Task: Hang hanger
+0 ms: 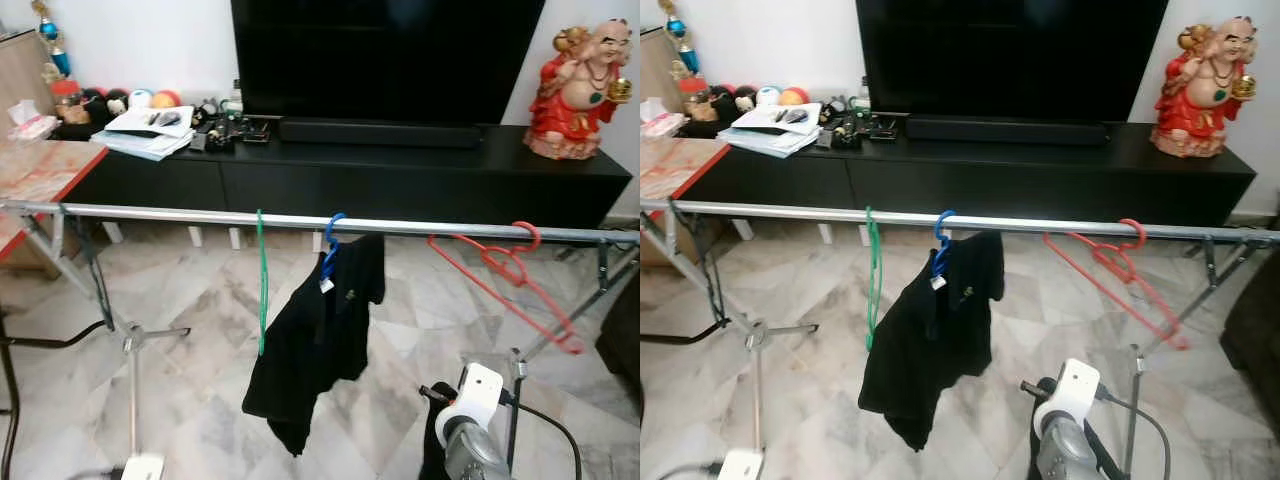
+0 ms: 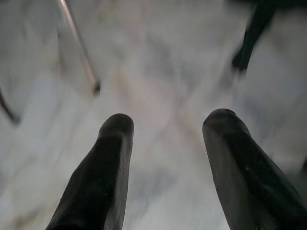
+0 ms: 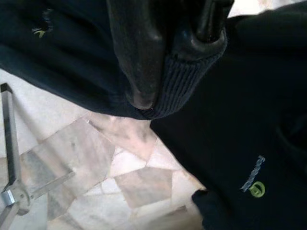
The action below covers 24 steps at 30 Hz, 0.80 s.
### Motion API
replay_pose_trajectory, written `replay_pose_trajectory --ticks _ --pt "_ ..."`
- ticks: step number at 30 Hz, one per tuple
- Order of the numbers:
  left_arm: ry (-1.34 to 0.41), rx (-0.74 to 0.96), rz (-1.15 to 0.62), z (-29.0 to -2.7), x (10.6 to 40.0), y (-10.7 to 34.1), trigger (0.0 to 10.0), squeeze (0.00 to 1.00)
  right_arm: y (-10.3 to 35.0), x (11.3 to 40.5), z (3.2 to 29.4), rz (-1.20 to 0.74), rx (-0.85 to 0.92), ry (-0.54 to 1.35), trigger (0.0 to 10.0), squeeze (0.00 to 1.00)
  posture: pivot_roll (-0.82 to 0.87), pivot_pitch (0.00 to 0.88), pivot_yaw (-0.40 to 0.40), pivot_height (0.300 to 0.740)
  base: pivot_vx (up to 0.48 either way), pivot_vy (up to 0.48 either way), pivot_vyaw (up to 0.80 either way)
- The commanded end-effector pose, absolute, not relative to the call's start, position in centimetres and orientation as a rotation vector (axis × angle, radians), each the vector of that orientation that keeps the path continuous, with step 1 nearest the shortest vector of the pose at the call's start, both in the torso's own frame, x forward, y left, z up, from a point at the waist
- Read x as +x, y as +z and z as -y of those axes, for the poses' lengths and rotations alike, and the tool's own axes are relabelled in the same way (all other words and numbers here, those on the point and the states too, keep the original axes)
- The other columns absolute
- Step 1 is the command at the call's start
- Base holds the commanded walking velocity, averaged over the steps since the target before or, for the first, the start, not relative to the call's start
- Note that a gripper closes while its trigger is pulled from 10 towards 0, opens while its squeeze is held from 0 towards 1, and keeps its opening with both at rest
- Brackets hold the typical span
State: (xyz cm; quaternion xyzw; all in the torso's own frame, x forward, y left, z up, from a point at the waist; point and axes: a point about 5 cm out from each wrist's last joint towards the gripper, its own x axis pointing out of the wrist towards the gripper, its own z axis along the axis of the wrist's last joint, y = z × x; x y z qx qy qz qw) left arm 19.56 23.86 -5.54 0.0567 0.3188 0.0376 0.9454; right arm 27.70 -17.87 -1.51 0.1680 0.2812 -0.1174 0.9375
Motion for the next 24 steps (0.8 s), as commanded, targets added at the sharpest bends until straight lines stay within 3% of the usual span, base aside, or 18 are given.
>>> replay_pose_trajectory --ticks 1,9,15,20,24 --pt "0.038 0.118 -0.375 -22.9 25.6 -0.6 10.0 0.0 -1.1 28.3 17.3 -0.544 0.354 -0.212 10.0 0.0 0.02 0.049 0.033 0.74 0.0 0.0 0.0" --pt "0.007 0.092 -0.197 -22.1 25.1 2.3 10.0 0.0 -3.4 25.9 17.6 -0.601 0.375 -0.25 10.0 0.0 0.03 0.038 0.036 0.74 0.0 0.0 0.0" --pt "-0.007 0.09 -0.182 -21.7 23.6 3.2 10.0 0.0 -5.0 23.7 18.3 -0.667 0.307 -0.268 10.0 0.0 0.02 0.023 0.032 0.74 0.0 0.0 0.0" --pt "-0.022 0.099 -0.12 -20.7 23.8 4.7 10.0 0.0 -7.2 20.2 19.4 -0.806 0.253 -0.331 10.0 0.0 0.03 0.005 0.026 0.74 0.0 0.0 0.0" --pt "-0.042 0.113 -0.101 -20.2 23.9 5.7 10.0 0.0 -7.6 19.2 20.2 -0.814 0.264 -0.381 10.0 0.0 0.04 0.0 0.026 0.74 0.0 0.0 0.0"
